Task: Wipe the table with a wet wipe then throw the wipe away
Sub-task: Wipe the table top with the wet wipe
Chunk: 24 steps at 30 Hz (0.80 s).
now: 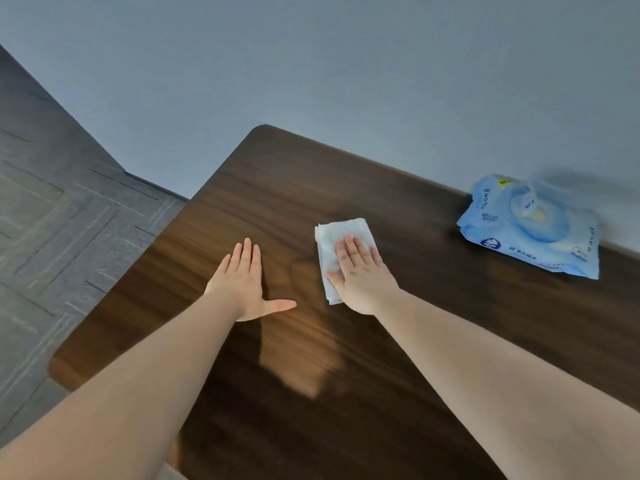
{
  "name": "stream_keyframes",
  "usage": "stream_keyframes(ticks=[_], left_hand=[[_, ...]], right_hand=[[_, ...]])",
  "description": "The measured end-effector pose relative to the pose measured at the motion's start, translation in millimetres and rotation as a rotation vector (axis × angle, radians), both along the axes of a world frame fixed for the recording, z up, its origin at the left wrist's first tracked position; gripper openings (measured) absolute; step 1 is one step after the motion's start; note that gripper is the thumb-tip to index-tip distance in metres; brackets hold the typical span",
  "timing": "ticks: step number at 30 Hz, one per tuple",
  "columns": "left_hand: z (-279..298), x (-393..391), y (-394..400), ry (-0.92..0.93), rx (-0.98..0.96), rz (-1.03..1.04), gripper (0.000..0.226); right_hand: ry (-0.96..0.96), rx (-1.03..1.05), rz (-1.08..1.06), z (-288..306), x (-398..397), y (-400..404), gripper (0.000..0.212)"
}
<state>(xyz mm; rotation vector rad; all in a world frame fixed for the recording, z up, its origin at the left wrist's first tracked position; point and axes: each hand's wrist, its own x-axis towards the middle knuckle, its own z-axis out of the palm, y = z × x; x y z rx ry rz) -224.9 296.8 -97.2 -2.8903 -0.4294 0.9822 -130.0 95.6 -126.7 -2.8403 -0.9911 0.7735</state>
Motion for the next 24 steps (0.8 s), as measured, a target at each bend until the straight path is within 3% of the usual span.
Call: stream_keyframes(ticks=[16, 24], left_hand=[[-26, -27, 50, -0.208, -0.187, 0.115, 0.132], [-27, -28, 52, -0.22, -0.191, 0.126, 0.129]], right_hand=[[-0.089, 0.088, 0.132, -13, 26, 241, 0.066], [-0.086, 0.092, 0.091, -14, 30, 229, 0.066]])
